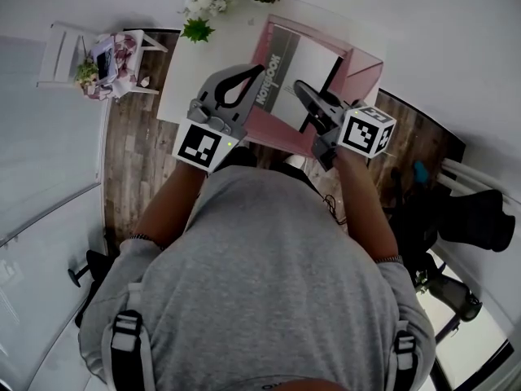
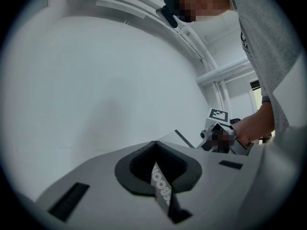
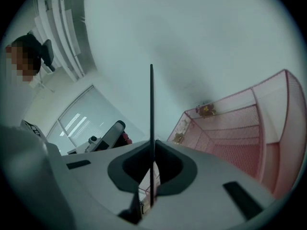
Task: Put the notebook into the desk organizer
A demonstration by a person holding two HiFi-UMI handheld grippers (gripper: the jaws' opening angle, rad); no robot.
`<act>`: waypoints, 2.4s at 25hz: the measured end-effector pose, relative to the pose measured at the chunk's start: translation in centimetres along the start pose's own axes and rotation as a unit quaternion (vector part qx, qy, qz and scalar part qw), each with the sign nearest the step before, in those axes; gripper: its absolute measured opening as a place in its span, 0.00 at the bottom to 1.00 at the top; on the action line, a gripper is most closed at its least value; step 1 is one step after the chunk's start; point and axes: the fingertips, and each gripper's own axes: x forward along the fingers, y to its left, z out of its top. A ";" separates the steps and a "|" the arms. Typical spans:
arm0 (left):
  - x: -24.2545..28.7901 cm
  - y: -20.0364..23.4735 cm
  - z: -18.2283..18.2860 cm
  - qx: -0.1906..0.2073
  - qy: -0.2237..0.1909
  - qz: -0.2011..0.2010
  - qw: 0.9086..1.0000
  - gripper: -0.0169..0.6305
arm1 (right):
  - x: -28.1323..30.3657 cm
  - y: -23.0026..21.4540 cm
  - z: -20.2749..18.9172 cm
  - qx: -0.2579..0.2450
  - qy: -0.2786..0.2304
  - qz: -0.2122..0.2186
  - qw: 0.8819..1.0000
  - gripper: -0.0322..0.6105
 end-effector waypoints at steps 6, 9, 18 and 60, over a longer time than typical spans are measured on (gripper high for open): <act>-0.4 0.4 -0.2 -0.001 0.003 -0.001 1.000 0.05 | 0.8 -0.2 -1.7 0.024 0.042 -0.020 0.999 0.08; -0.4 0.6 -0.2 -0.001 0.001 -0.003 1.000 0.05 | 1.3 -0.4 -2.2 0.043 0.051 -0.021 0.998 0.07; -0.3 0.5 -0.2 -0.006 -0.004 -0.016 1.000 0.05 | 2.4 -1.7 -2.8 0.077 0.059 -0.033 0.995 0.07; 0.0 3.5 -0.5 -0.015 -0.013 -0.104 0.994 0.05 | 3.7 -7.2 -4.8 -0.202 0.173 -0.305 0.914 0.28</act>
